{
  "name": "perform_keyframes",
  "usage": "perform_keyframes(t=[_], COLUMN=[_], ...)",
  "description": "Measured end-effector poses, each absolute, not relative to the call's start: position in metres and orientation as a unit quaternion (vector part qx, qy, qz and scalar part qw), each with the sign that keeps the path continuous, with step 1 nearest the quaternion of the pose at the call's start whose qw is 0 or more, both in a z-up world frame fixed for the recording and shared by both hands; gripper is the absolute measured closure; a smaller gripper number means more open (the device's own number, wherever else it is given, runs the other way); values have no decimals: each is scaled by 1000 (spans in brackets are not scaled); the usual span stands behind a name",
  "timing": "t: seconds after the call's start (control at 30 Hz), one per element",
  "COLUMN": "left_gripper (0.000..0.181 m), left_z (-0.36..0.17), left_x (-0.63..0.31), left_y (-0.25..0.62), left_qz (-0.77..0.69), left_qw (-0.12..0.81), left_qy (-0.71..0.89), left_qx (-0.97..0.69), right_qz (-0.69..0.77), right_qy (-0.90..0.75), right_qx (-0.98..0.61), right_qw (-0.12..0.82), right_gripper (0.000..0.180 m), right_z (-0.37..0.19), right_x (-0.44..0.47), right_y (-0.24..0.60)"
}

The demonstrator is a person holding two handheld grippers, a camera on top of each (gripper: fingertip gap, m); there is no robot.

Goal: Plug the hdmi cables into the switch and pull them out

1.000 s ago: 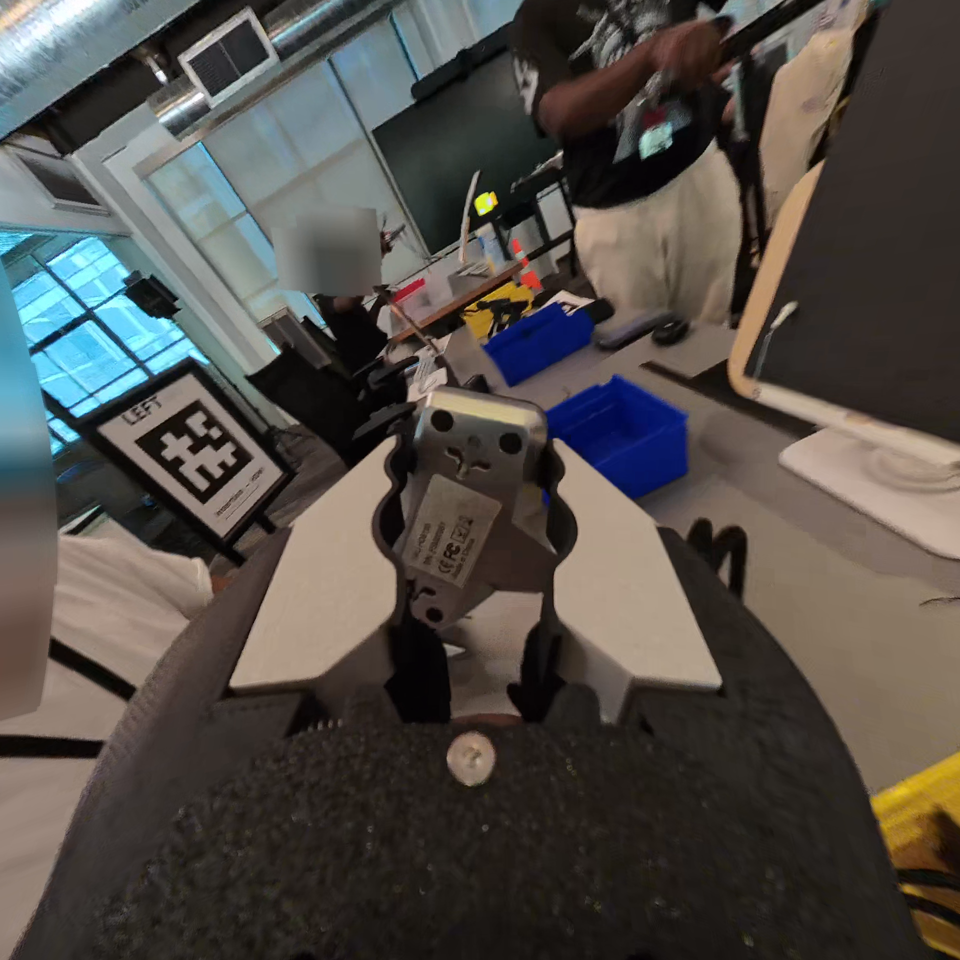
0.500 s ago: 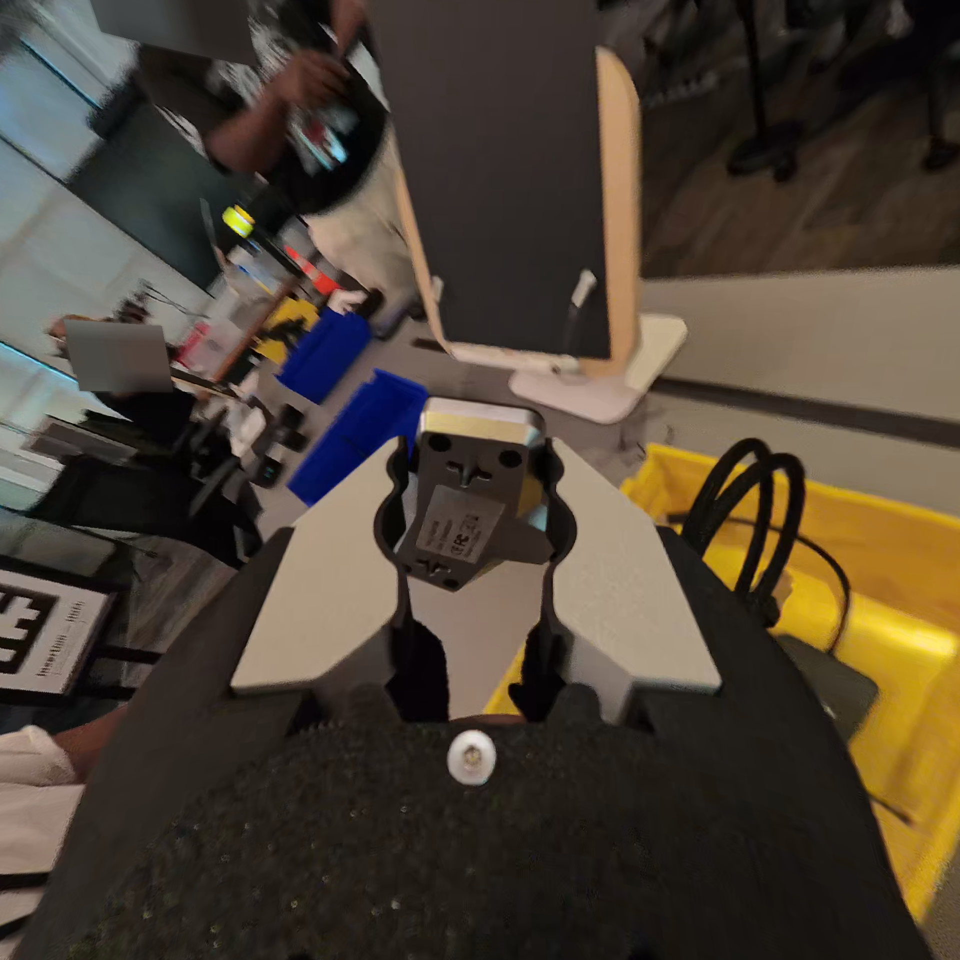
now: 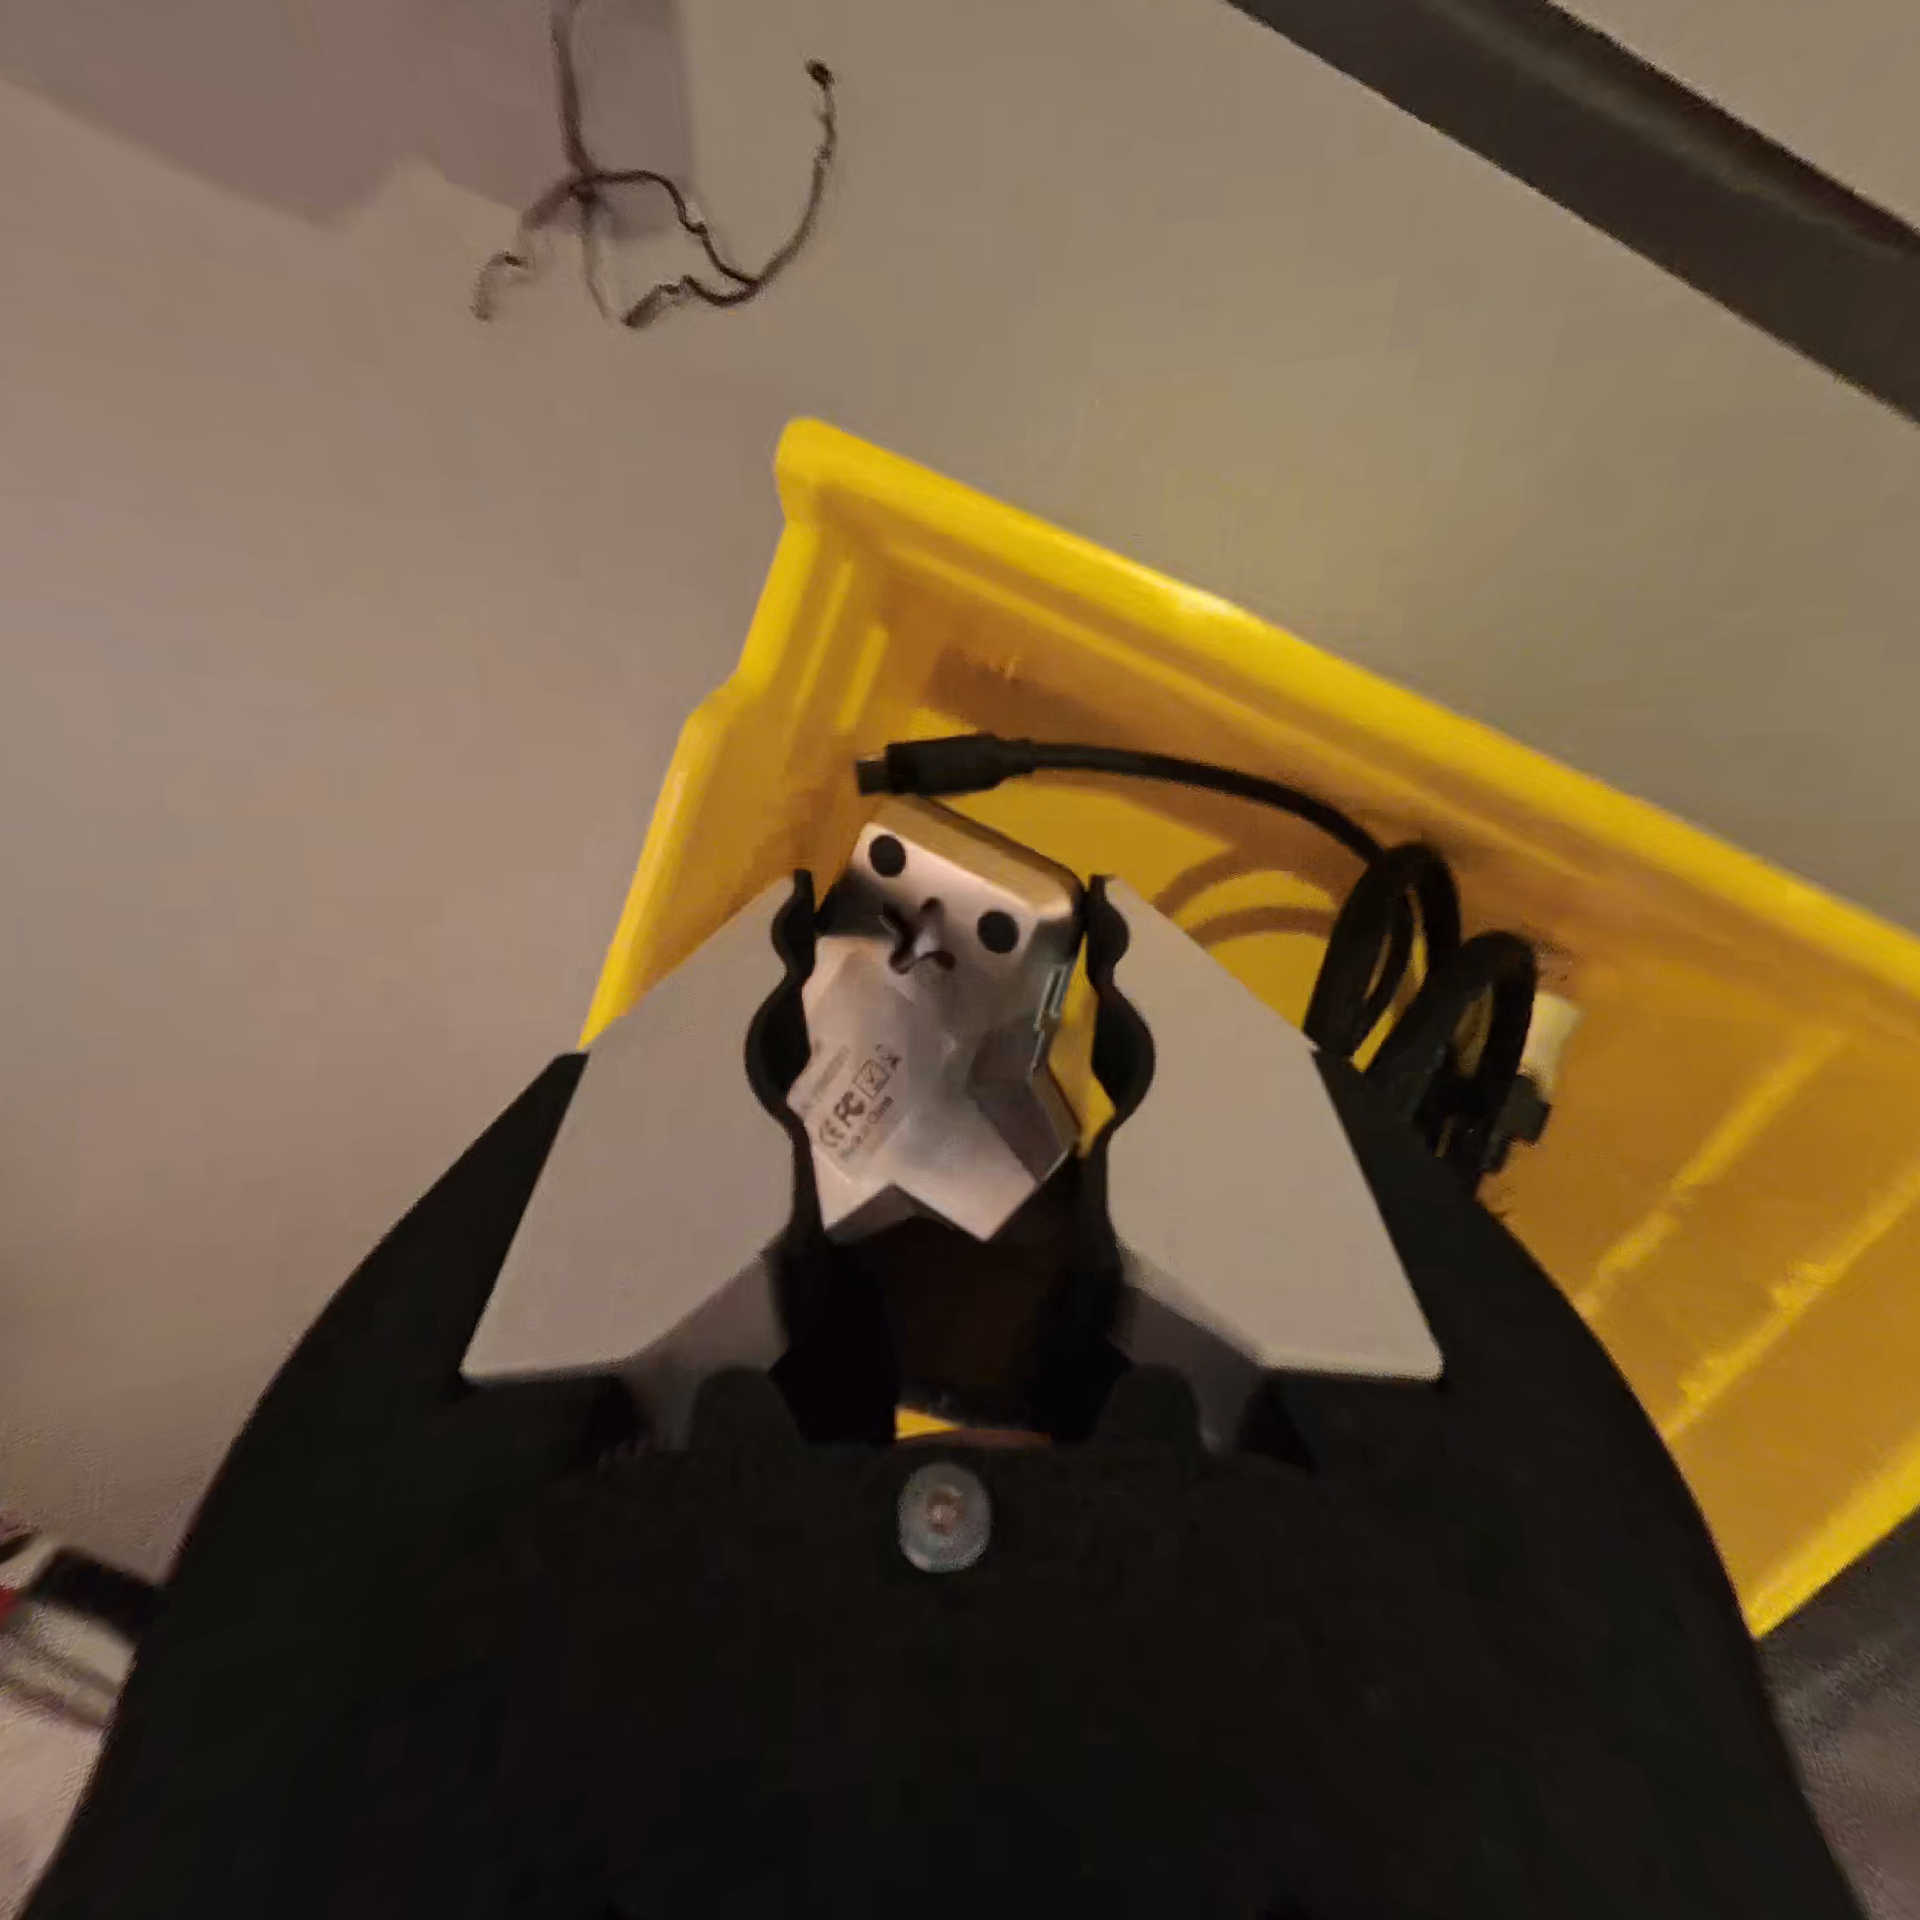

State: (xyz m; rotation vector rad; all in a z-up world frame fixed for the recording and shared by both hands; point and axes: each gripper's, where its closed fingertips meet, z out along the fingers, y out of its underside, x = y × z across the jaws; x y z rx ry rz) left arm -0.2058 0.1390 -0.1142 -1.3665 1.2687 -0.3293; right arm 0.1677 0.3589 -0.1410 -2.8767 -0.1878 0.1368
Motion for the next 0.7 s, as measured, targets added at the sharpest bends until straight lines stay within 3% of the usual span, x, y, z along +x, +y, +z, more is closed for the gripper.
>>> perform_keyframes(t=[0.13, 0.27, 0.53, 0.7], left_gripper=[155, 155, 153, 153], left_z=[-116, -114, -103, -69], left_x=[-212, -218, -235, -293], left_y=[144, 148, 172, 202], left_qz=[-134, -140, -160, -156], left_qw=[584, 586, 595, 625], left_qy=[541, 530, 477, 375], left_qx=[-590, -597, -626, -666], right_qz=[23, 41, -7, -68], right_qy=[-72, -82, -133, -53], right_qx=[-992, -984, -880, -762], right_qw=[102, 153, 455, 642], right_gripper=[136, 135, 126, 123], right_z=[-166, -138, 44, 58], right_x=[173, 168, 127, 115], right_y=[368, 370, 288, 190])
